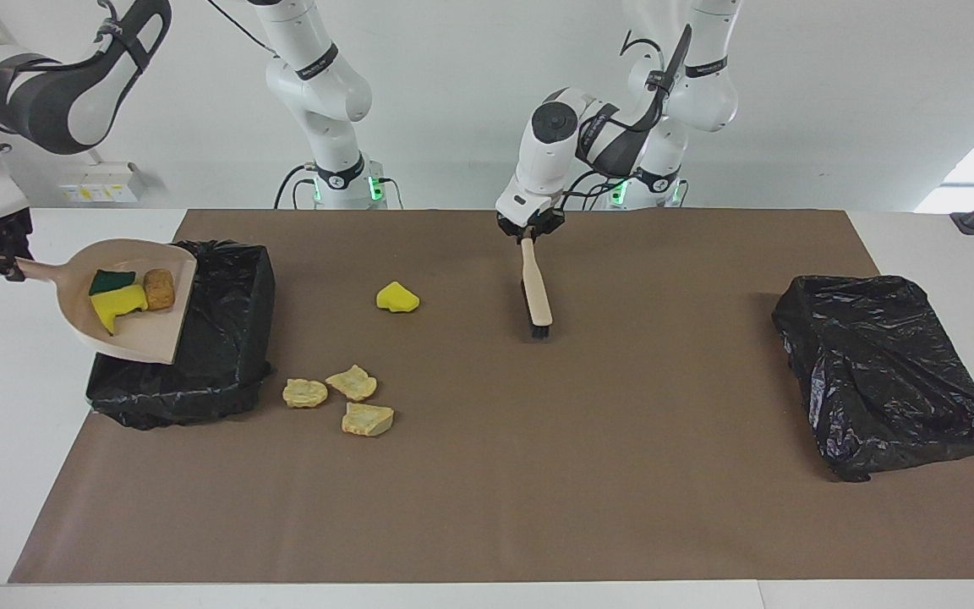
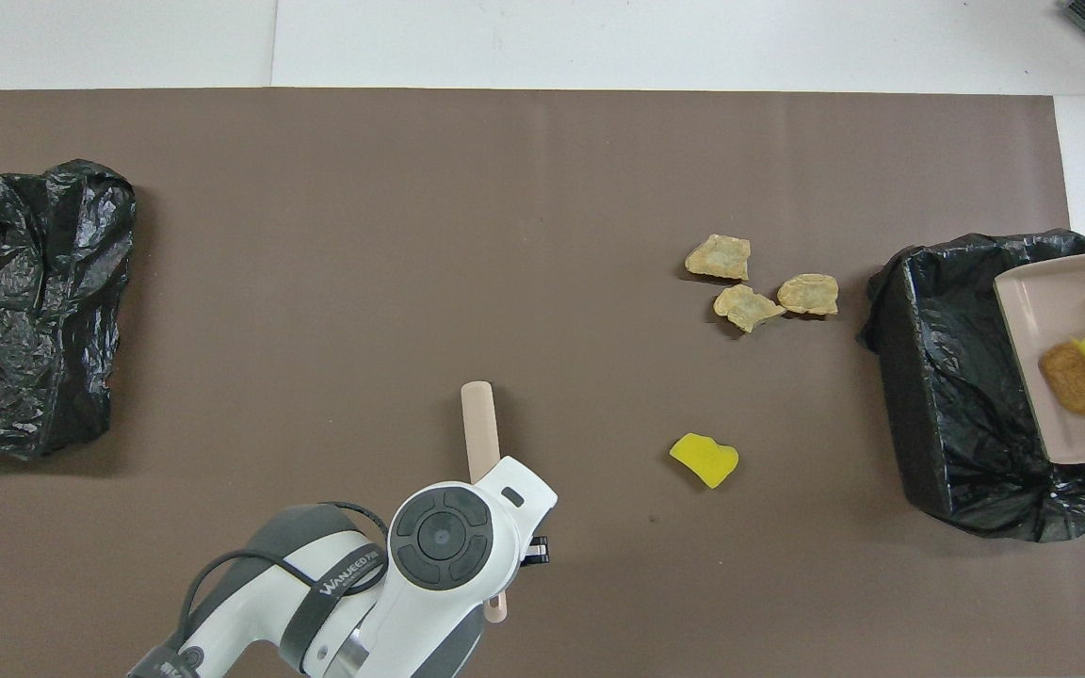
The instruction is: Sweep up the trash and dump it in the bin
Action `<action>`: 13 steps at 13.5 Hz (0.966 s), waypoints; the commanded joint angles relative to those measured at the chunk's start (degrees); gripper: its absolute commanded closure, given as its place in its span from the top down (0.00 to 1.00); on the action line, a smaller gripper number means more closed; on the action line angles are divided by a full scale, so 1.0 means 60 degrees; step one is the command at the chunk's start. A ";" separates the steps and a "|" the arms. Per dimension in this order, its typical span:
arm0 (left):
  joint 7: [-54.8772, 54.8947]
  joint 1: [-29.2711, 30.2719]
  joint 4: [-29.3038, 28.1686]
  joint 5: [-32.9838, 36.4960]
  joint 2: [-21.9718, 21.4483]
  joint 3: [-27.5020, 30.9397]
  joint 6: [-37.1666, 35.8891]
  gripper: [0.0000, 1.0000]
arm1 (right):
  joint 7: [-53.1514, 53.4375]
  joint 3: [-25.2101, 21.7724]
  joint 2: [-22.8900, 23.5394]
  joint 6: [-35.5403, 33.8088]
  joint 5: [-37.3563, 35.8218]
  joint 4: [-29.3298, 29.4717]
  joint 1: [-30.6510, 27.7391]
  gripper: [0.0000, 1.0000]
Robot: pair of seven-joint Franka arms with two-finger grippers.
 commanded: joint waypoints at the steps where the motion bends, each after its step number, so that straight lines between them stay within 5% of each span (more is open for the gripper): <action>1: 0.0037 -0.0431 -0.0399 -0.0193 -0.0109 0.0171 0.0584 0.00 | 0.1019 0.0065 -0.0455 0.0097 -0.1000 -0.0593 0.0196 0.00; 3: 0.0052 -0.0417 -0.0414 -0.0193 -0.0050 0.0171 0.0614 0.00 | 0.1021 0.0036 -0.0819 0.0009 -0.1236 -0.0593 0.0196 0.00; 6: 0.0067 -0.0402 -0.0488 -0.0193 -0.0021 0.0171 0.0702 0.17 | 0.1079 0.0036 -0.1436 -0.0181 -0.1910 -0.0593 0.0196 0.00; 7: 0.0067 -0.0373 -0.0488 -0.0193 -0.0006 0.0200 0.0703 0.42 | 0.1224 0.0036 -0.1451 -0.0196 -0.1998 -0.0593 0.0196 0.00; 8: 0.0197 -0.0329 -0.0415 -0.0193 0.0052 0.0229 0.0703 0.84 | 0.1342 0.0036 -0.1480 -0.0254 -0.1999 -0.0622 0.0196 0.00; 9: 0.0300 -0.0271 -0.0328 -0.0193 0.0096 0.0244 0.0645 1.00 | 0.1473 0.0036 -0.1553 -0.0327 -0.2101 -0.0666 0.0196 0.00; 13: 0.0739 0.1102 0.0389 -0.0091 0.0053 0.0288 0.0089 1.00 | 0.3318 0.0152 -0.2313 -0.0168 -0.2907 -0.1952 0.0475 0.00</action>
